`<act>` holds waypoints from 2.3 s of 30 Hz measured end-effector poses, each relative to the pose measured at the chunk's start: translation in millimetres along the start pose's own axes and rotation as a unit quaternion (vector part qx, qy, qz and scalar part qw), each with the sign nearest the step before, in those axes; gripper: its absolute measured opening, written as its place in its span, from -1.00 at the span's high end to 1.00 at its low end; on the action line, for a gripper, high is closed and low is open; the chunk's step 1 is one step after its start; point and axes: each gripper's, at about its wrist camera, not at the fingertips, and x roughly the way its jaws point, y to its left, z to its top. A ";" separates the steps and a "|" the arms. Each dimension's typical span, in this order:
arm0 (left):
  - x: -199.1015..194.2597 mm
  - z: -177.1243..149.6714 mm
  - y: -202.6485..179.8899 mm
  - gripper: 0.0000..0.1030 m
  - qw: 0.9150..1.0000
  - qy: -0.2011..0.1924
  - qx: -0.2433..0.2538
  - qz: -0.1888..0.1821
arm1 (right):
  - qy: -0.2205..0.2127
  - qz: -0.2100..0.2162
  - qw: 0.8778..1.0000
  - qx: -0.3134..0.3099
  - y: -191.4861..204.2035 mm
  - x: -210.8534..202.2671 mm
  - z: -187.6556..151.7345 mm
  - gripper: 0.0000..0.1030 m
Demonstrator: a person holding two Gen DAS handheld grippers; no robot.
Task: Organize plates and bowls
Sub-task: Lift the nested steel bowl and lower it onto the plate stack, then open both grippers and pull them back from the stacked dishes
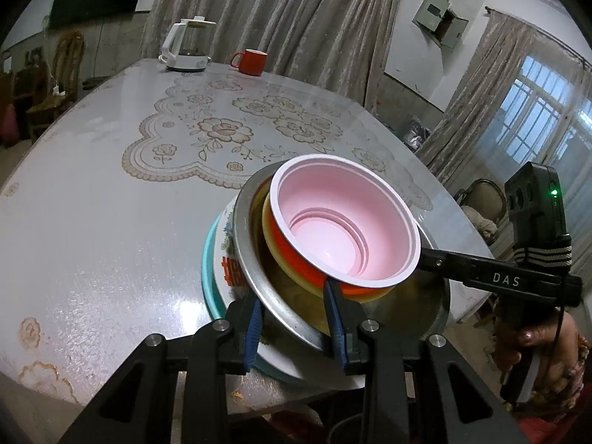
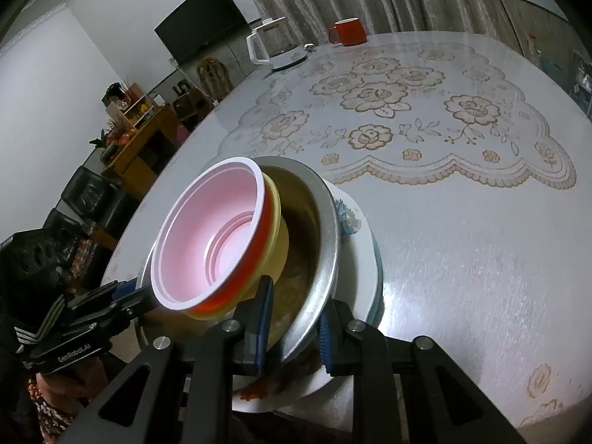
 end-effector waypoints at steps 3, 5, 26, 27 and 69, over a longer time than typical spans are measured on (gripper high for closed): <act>-0.7 -1.4 -0.1 0.38 1.000 0.000 -0.001 0.000 | 0.002 0.002 1.000 0.001 0.4 -1.2 -2.1 0.57; -0.8 -1.9 0.7 0.38 1.000 0.000 -0.006 -0.003 | 0.003 0.004 1.000 0.002 0.7 -2.5 -3.6 0.56; -27.7 -21.7 -0.9 0.19 0.999 -0.027 -0.016 -0.017 | -0.098 -0.074 0.989 -0.081 22.4 -46.8 -38.8 0.31; -31.1 -24.7 -1.3 0.19 0.999 -0.033 -0.016 -0.012 | -0.112 -0.084 0.986 -0.088 23.3 -53.1 -42.6 0.29; -53.7 -97.7 -33.3 -0.13 0.998 -0.050 0.025 -0.003 | -0.150 -0.147 0.961 -0.179 67.2 -85.3 -133.5 -0.02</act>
